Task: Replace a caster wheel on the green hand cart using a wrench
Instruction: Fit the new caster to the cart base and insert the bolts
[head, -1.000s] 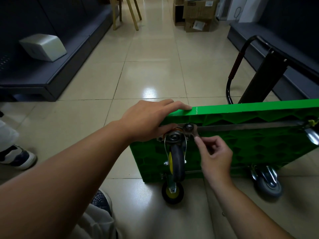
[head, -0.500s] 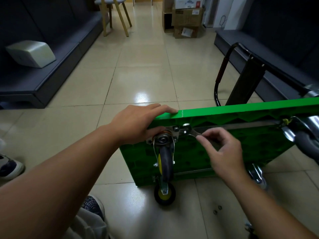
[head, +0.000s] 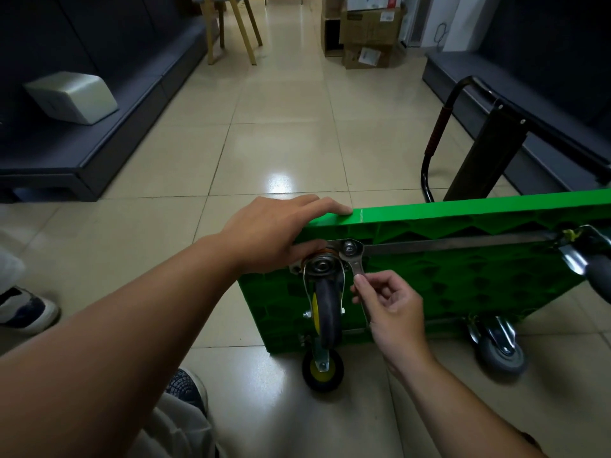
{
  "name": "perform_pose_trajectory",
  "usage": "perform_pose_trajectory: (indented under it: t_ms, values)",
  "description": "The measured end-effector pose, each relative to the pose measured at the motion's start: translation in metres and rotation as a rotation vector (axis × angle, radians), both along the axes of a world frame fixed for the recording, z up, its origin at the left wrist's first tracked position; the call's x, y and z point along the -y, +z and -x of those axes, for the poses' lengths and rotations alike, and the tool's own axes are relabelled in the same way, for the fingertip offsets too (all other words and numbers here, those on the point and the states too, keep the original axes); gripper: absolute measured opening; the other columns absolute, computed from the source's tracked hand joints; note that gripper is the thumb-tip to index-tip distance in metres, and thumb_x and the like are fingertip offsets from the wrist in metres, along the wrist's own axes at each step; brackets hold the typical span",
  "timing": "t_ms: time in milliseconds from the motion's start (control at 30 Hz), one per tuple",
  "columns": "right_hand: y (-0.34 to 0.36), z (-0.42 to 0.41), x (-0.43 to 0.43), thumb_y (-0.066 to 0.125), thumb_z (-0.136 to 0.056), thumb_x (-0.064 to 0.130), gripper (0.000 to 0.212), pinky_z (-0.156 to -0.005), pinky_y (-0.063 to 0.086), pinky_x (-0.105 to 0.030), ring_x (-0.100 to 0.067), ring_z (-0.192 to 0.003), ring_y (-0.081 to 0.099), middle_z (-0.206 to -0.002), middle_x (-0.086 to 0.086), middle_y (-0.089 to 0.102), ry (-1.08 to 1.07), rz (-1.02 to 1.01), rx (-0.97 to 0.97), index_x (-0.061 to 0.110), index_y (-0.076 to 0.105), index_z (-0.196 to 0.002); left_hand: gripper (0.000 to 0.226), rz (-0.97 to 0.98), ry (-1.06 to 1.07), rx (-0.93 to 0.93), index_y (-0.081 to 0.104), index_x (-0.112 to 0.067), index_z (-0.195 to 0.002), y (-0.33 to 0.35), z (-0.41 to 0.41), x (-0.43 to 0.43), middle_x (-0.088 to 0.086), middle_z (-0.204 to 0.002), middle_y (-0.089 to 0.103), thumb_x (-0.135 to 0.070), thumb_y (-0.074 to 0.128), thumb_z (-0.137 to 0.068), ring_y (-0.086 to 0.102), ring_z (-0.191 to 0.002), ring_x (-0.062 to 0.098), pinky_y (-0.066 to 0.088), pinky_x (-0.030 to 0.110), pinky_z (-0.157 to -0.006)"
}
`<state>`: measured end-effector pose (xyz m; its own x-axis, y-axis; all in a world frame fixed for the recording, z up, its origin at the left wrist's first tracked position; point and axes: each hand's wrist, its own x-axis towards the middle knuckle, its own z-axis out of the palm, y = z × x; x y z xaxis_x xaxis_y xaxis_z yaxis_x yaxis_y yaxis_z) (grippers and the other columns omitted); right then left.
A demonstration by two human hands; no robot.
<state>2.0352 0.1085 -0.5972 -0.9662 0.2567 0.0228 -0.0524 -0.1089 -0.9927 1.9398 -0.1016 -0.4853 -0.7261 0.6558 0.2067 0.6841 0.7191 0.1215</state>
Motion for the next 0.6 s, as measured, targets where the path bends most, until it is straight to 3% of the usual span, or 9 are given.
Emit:
perform_pose_trajectory:
  t_ms: [100,233,400,467,600]
  values:
    - [-0.005,0.007,0.005,0.073,-0.089,0.008,0.007,-0.068,0.053,-0.016,-0.009,-0.072,0.070,-0.076,0.002,0.074,-0.045,-0.029,0.006,0.012,0.069,-0.085,0.057,0.013,0.005,0.009,0.033,-0.053,-0.148,0.000,-0.002,-0.001,-0.018,-0.139,0.057,-0.059,0.046,-0.092,0.059,-0.077,0.011,0.039,0.027,-0.058]
    - [-0.009,0.017,0.010,0.073,-0.089,0.006,0.013,-0.065,0.051,-0.013,-0.001,-0.071,0.068,-0.075,0.007,0.074,-0.095,-0.076,-0.013,0.016,0.069,-0.082,0.056,0.033,0.022,-0.001,0.033,-0.052,-0.149,-0.002,-0.003,-0.001,-0.017,-0.139,0.057,-0.059,0.044,-0.094,0.062,-0.080,0.013,0.044,0.030,-0.060]
    - [0.012,0.017,-0.004,0.079,-0.085,0.010,0.011,-0.068,0.051,-0.015,0.000,-0.069,0.066,-0.070,0.010,0.072,-0.119,-0.213,-0.014,0.017,0.072,-0.080,0.056,0.016,0.014,-0.005,0.034,-0.051,-0.148,-0.001,-0.001,-0.002,-0.015,-0.137,0.058,-0.060,0.042,-0.093,0.047,-0.076,0.005,0.042,0.028,-0.060]
    - [0.036,0.016,-0.023,0.081,-0.083,0.016,0.008,-0.072,0.052,-0.021,-0.005,-0.075,0.067,-0.076,0.009,0.072,-0.106,-0.428,-0.029,0.015,0.074,-0.083,0.056,0.009,0.009,-0.005,0.035,-0.051,-0.147,0.000,-0.001,-0.002,-0.015,-0.137,0.059,-0.060,0.044,-0.093,0.046,-0.077,0.004,0.041,0.027,-0.061]
    - [0.093,0.022,-0.043,0.079,-0.082,0.030,0.017,-0.073,0.036,-0.030,-0.017,-0.076,0.054,-0.081,0.002,0.065,-0.115,-1.250,-0.295,0.016,0.070,-0.087,0.055,-0.007,-0.005,0.018,0.035,-0.051,-0.147,0.001,-0.002,-0.002,-0.014,-0.140,0.059,-0.056,0.051,-0.094,0.060,-0.084,0.011,0.048,0.031,-0.064]
